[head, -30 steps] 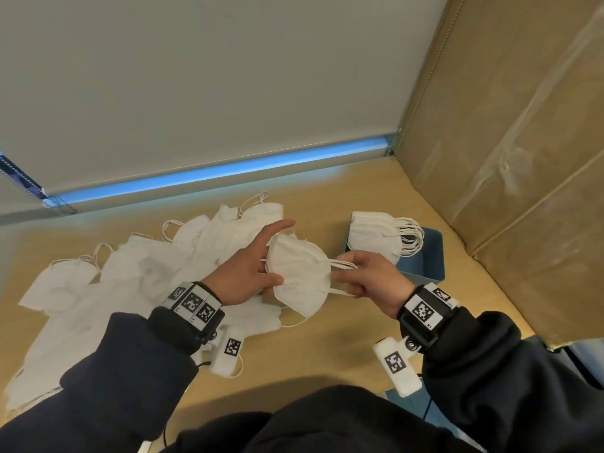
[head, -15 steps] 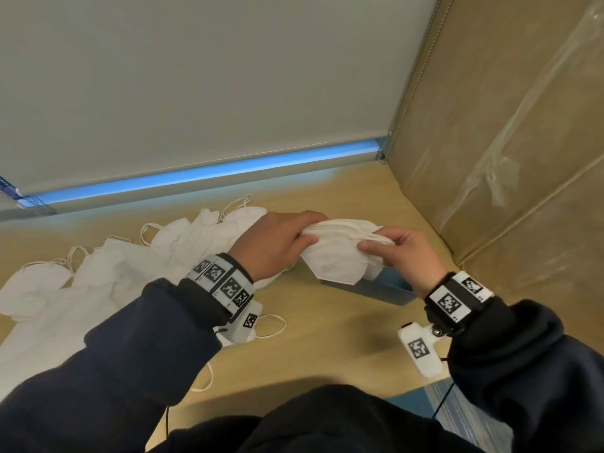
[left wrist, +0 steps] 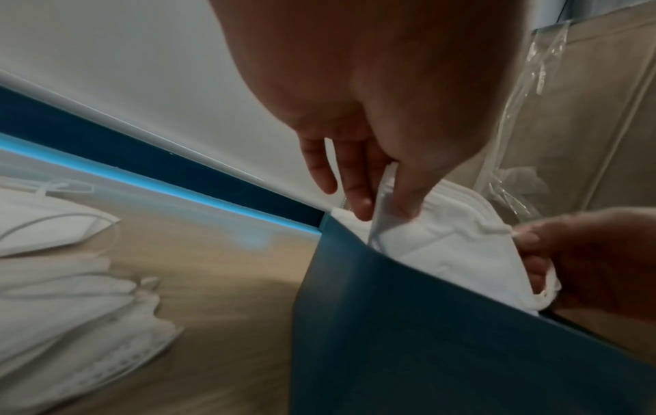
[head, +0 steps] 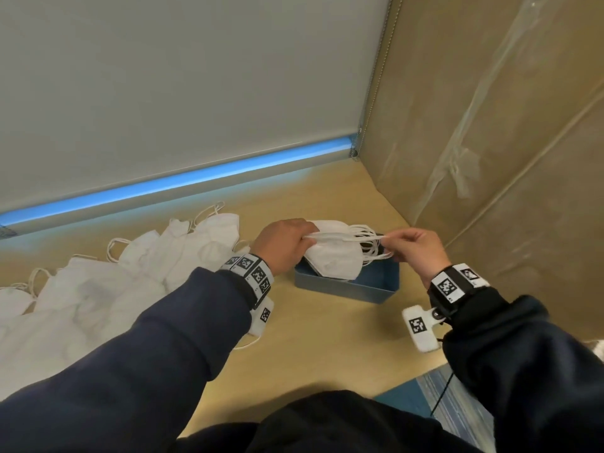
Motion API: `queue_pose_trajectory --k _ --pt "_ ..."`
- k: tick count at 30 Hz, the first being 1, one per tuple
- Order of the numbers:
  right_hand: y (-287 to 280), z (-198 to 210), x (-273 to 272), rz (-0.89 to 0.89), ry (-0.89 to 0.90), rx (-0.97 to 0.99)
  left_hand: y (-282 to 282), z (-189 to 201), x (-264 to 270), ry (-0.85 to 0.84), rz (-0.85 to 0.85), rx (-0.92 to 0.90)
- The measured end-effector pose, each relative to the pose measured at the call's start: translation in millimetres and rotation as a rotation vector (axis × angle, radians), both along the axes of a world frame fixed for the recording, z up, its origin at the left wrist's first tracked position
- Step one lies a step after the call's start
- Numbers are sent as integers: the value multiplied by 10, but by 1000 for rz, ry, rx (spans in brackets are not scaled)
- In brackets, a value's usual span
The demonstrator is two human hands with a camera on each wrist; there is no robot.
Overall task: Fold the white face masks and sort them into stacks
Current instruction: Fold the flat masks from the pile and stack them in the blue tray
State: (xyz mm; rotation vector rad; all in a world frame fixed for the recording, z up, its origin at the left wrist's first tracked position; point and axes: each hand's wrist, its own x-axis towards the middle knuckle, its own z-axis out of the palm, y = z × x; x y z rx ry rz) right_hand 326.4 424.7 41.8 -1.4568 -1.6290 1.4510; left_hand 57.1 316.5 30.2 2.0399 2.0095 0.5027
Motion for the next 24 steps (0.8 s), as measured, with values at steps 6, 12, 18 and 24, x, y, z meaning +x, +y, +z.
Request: queue_pose_trajectory --k 6,12,18,24 --pt "-111 -130 -136 136 -289 301 76 -123 84 242 -56 -82" --pt "13 -42 -216 122 -296 243 -14 -186 80 156 144 23" --pt "-310 160 -577 92 7 240 -649 17 -204 -158 242 90" --pt "-1096 55 -1345 589 144 -43 -1958 257 -949 -295 506 -117"
